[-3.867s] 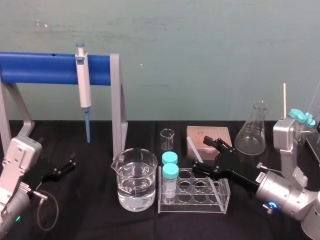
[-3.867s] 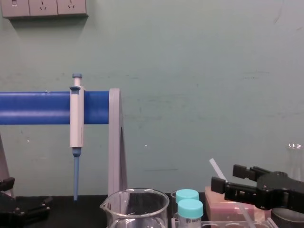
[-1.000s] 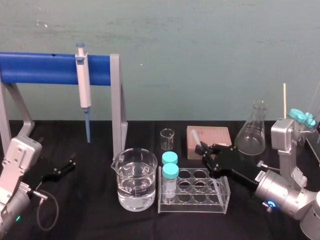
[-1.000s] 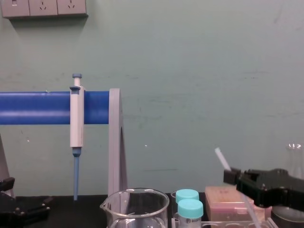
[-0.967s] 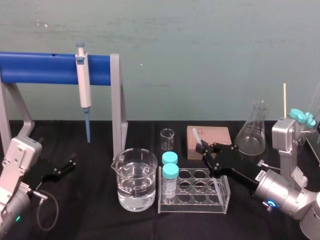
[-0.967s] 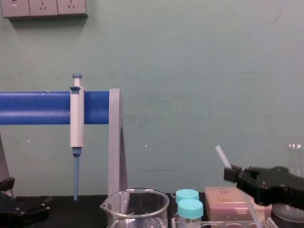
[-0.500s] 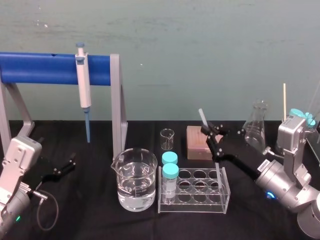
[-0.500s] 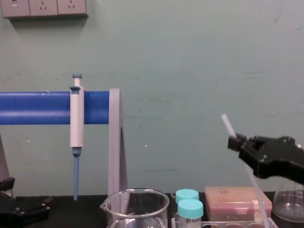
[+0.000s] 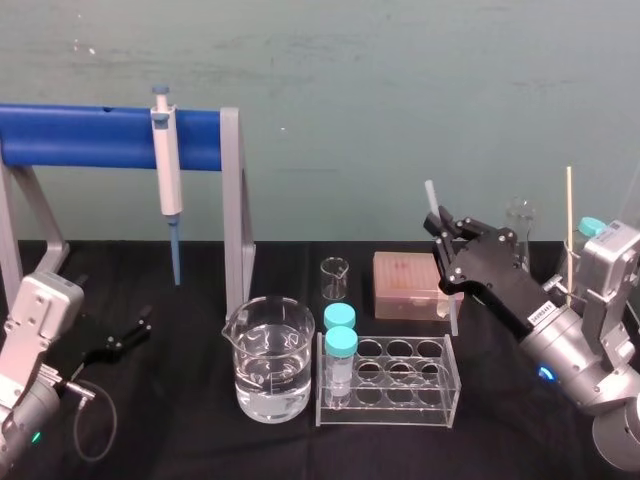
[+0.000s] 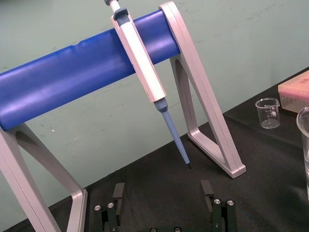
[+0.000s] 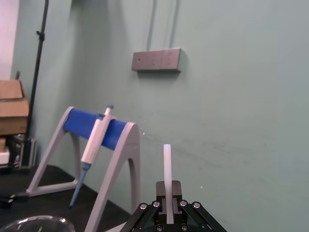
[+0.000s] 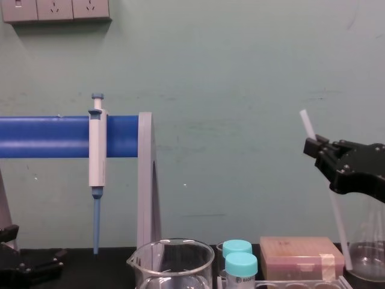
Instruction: Pick up the stirring rod with one hand, then place it down.
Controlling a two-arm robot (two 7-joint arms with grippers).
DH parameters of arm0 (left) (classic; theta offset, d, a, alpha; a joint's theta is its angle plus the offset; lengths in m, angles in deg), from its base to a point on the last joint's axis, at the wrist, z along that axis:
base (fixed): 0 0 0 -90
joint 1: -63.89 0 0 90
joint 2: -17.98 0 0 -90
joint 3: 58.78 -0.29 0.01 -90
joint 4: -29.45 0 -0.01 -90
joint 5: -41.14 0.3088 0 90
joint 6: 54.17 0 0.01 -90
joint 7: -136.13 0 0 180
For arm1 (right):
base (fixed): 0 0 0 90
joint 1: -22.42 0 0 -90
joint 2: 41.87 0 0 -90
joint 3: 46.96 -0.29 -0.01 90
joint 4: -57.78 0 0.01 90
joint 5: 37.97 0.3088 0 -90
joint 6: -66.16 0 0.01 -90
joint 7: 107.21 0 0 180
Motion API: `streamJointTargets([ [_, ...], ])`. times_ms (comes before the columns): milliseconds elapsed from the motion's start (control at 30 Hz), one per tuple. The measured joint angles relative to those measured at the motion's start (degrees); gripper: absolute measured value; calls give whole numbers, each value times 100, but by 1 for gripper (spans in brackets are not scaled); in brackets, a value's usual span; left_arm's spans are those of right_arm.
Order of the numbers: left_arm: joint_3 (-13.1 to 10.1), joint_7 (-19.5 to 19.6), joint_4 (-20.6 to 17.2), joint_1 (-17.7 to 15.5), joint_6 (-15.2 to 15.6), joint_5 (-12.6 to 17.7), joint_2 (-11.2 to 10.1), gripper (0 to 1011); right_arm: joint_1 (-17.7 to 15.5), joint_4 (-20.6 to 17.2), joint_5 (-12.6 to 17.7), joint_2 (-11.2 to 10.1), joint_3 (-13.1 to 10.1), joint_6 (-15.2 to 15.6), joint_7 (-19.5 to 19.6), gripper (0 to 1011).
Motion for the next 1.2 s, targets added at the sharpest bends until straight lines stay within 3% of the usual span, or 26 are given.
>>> streamJointTargets([
  [167,0,0,0,0,0,0,0,1000,-57,11,-71,115,-129,-169,146,66],
  [433,0,0,0,0,0,0,0,1000,-203,105,-489,375,-367,-817,578,66],
  [667,0,0,0,0,0,0,0,1000,-240,252,-552,496,-475,-1106,593,66],
  [1200,0,0,0,0,0,0,0,1000,-270,353,-390,563,-565,-1052,405,66],
])
